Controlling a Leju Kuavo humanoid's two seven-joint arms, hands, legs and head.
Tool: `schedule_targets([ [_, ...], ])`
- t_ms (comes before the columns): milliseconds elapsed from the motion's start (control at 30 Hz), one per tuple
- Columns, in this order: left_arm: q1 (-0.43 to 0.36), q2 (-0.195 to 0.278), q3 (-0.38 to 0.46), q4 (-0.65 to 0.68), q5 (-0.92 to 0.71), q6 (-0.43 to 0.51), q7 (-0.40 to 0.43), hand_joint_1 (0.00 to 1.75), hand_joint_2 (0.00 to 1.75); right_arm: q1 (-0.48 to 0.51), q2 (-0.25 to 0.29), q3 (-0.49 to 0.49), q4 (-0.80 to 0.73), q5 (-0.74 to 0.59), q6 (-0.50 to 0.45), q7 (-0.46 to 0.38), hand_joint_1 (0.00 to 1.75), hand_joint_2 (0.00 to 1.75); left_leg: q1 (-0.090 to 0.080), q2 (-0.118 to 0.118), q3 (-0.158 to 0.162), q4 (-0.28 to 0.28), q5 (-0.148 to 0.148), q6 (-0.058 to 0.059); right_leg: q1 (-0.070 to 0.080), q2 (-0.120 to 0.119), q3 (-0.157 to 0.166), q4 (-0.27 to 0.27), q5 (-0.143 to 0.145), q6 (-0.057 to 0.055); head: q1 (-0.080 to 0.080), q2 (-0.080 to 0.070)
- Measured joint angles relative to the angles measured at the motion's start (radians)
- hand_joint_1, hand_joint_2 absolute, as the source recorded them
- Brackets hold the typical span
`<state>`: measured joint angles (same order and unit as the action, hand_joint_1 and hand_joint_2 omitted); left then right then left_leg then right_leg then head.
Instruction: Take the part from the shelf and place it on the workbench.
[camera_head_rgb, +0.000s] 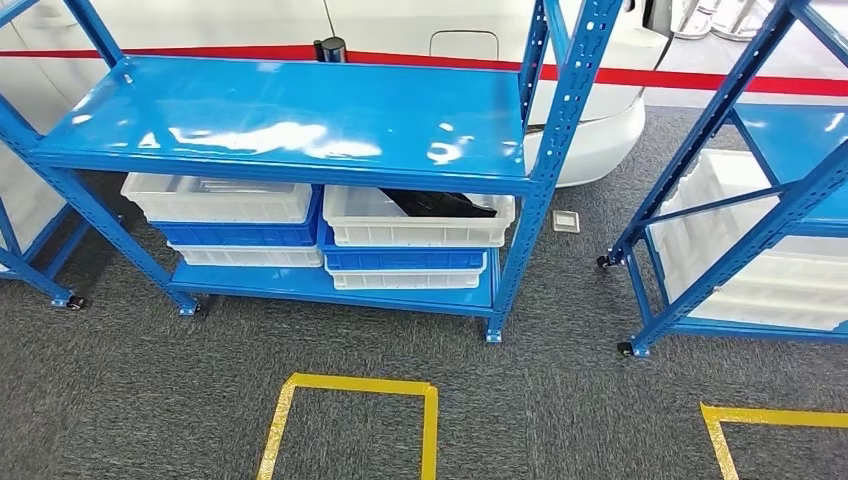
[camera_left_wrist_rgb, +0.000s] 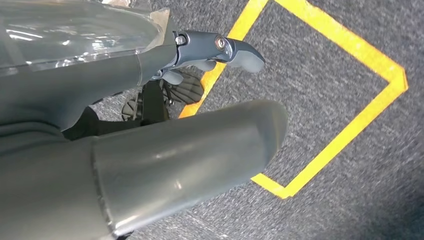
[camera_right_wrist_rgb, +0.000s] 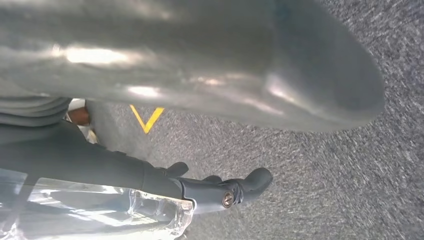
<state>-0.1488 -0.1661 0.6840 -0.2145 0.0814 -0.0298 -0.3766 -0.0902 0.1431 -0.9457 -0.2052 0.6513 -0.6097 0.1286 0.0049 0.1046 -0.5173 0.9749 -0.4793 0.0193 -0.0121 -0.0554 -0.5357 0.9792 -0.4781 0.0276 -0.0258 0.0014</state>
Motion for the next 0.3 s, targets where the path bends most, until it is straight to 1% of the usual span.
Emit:
schedule_targets([
  [33, -0.002, 0.0, 0.0, 0.0, 0.0, 0.0, 0.0, 0.0, 0.0, 0.001, 0.0, 0.0, 0.0, 0.003, 0.0, -0.003, 0.0, 0.0, 0.003, 0.001, 0.002, 0.002, -0.003, -0.006, -0.002, 0.009, 0.0, -0.001, 0.002, -0.006, -0.001, 0.0],
  [67, -0.003, -0.001, 0.0, 0.0, 0.001, 0.0, -0.001, 0.0, 0.0, 0.003, 0.0, 0.0, 0.0, 0.01, -0.001, -0.008, 0.0, 0.0, 0.006, -0.013, -0.001, 0.014, -0.016, -0.012, -0.004, 0.018, 0.002, -0.003, 0.006, -0.013, -0.003, 0.0],
  [100, -0.004, -0.001, 0.0, 0.0, 0.002, 0.0, -0.001, 0.0, 0.0, 0.003, 0.0, 0.001, 0.0, 0.021, -0.002, -0.008, 0.0, 0.0, 0.009, -0.035, -0.013, 0.047, -0.04, -0.018, -0.007, 0.026, 0.004, -0.005, 0.009, -0.019, -0.006, 0.0],
  [133, -0.003, -0.001, 0.0, 0.0, 0.004, 0.0, -0.002, 0.0, 0.0, 0.003, 0.001, 0.001, 0.0, 0.034, -0.003, -0.005, 0.0, 0.0, 0.011, -0.062, -0.036, 0.099, -0.073, -0.023, -0.009, 0.033, 0.005, -0.005, 0.012, -0.024, -0.01, 0.0],
  [167, -0.002, 0.0, 0.0, 0.0, 0.006, 0.0, -0.002, 0.0, 0.0, 0.004, 0.001, 0.002, 0.0, 0.045, -0.003, 0.003, 0.0, 0.0, 0.012, -0.085, -0.067, 0.167, -0.11, -0.026, -0.008, 0.039, 0.003, -0.005, 0.014, -0.026, -0.015, 0.0],
  [200, -0.001, 0.0, 0.0, 0.0, 0.007, 0.0, -0.002, 0.0, 0.0, 0.004, 0.001, 0.003, 0.0, 0.053, -0.003, 0.013, 0.0, 0.0, 0.012, -0.096, -0.099, 0.233, -0.138, -0.027, -0.006, 0.046, 0.001, -0.004, 0.015, -0.027, -0.017, 0.0],
  [233, 0.001, 0.0, 0.0, 0.0, 0.009, 0.0, -0.002, 0.0, 0.0, 0.005, 0.001, 0.003, 0.0, 0.057, -0.003, 0.021, 0.0, 0.0, 0.012, -0.101, -0.122, 0.276, -0.149, -0.027, -0.004, 0.051, 0.0, -0.003, 0.015, -0.028, -0.018, 0.0],
  [300, 0.002, 0.0, 0.0, 0.0, 0.013, 0.0, -0.003, 0.0, 0.0, 0.006, 0.001, 0.003, 0.0, 0.061, -0.003, 0.027, 0.0, 0.0, 0.012, -0.103, -0.132, 0.286, -0.133, -0.025, -0.001, 0.059, 0.0, -0.002, 0.015, -0.028, -0.018, 0.0],
])
